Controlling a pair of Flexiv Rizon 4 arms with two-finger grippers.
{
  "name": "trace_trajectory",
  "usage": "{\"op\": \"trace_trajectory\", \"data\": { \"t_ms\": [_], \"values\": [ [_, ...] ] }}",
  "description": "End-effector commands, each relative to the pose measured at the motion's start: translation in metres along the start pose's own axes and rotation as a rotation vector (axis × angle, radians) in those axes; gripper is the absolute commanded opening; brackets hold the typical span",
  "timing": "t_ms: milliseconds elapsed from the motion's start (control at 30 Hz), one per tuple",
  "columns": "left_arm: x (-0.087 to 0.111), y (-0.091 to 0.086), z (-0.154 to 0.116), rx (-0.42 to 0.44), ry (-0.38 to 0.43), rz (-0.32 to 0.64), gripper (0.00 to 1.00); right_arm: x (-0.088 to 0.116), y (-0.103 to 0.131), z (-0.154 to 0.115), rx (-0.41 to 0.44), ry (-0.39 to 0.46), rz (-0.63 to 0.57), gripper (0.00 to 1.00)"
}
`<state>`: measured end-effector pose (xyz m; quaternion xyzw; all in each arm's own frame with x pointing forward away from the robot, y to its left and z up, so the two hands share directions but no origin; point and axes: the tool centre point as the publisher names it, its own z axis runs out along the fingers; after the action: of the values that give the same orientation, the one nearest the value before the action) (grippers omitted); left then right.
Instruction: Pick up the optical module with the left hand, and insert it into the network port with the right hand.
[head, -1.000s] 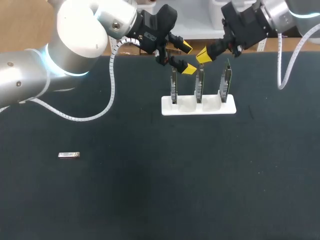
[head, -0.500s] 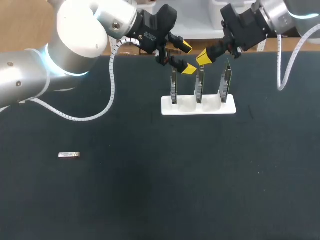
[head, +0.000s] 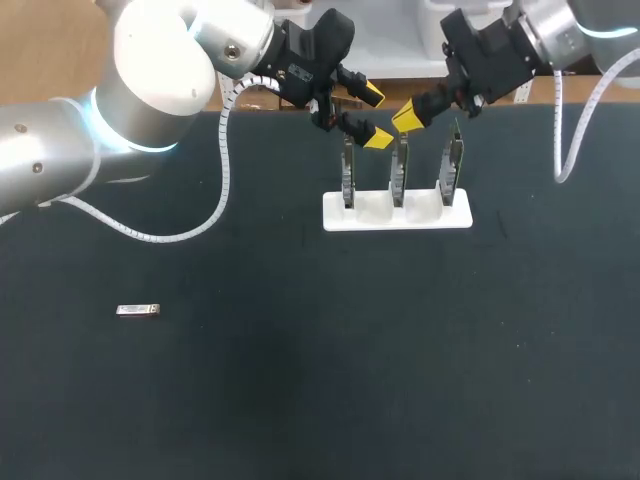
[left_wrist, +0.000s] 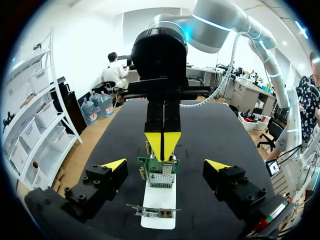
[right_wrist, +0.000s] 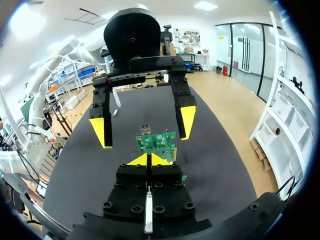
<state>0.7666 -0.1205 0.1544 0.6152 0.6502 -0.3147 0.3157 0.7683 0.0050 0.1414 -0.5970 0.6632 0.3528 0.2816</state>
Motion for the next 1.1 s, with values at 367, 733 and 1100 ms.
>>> {"op": "trace_trajectory", "data": {
  "t_ms": [367, 733, 1100],
  "values": [
    [0.0, 0.0, 0.0, -0.002, -0.001, 0.002, 1.0, 0.007, -0.002, 0.006, -0.007, 0.005, 0.008, 0.0],
    [0.0, 0.0, 0.0, -0.002, -0.001, 0.002, 1.0, 0.005, -0.002, 0.001, 0.004, -0.022, 0.009, 0.0],
    [0.0, 0.0, 0.0, -0.002, -0.001, 0.002, 1.0, -0.018, -0.004, -0.022, 0.043, -0.084, -0.038, 0.0]
  ]
}}
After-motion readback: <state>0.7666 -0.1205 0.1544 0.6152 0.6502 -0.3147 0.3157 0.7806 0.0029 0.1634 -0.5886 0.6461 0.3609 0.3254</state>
